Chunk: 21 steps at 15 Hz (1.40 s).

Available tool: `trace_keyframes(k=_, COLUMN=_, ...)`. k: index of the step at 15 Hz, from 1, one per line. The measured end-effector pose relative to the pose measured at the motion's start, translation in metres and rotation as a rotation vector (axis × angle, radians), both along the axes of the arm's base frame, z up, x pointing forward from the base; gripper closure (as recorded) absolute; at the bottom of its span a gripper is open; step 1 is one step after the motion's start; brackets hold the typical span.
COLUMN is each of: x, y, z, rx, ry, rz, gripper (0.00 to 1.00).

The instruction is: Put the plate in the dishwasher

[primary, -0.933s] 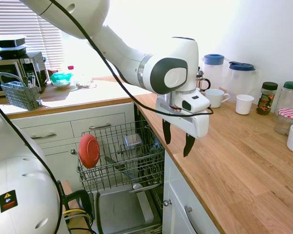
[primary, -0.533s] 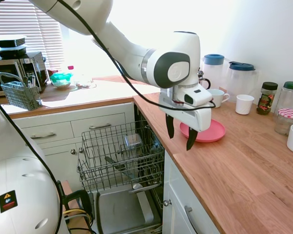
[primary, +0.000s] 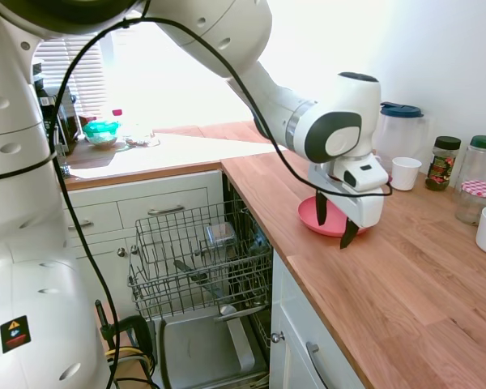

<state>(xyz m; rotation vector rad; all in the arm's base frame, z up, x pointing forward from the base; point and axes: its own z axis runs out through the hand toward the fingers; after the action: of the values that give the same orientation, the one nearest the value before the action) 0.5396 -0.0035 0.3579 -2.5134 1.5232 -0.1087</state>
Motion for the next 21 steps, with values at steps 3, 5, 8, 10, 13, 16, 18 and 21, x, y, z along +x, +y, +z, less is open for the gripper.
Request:
trace_keyframes(k=3, x=0.007, y=-0.007, z=-0.009, rx=0.075, ry=-0.044, rz=-0.019, gripper=0.0)
trace_keyframes(k=5, x=0.014, y=-0.011, z=-0.019, rx=0.102, ry=-0.07, rz=-0.028, gripper=1.0)
trace_keyframes(k=8, x=0.022, y=-0.019, z=-0.024, rx=0.137, ry=-0.115, rz=-0.03, gripper=1.0)
trace_keyframes(k=10, x=0.026, y=-0.02, z=-0.022, rx=0.139, ry=-0.124, rz=-0.029, gripper=1.0)
trace_keyframes(k=13, x=0.034, y=-0.018, z=-0.018, rx=0.14, ry=-0.132, rz=-0.022, gripper=1.0)
trace_keyframes(k=16, x=0.037, y=-0.013, z=-0.02, rx=0.135, ry=-0.123, rz=-0.016, gripper=1.0)
trace_keyframes(k=18, x=0.038, y=-0.009, z=-0.024, rx=0.135, ry=-0.114, rz=-0.015, gripper=1.0)
trace_keyframes(k=21, x=0.042, y=-0.009, z=-0.03, rx=0.136, ry=-0.107, rz=-0.019, gripper=1.0)
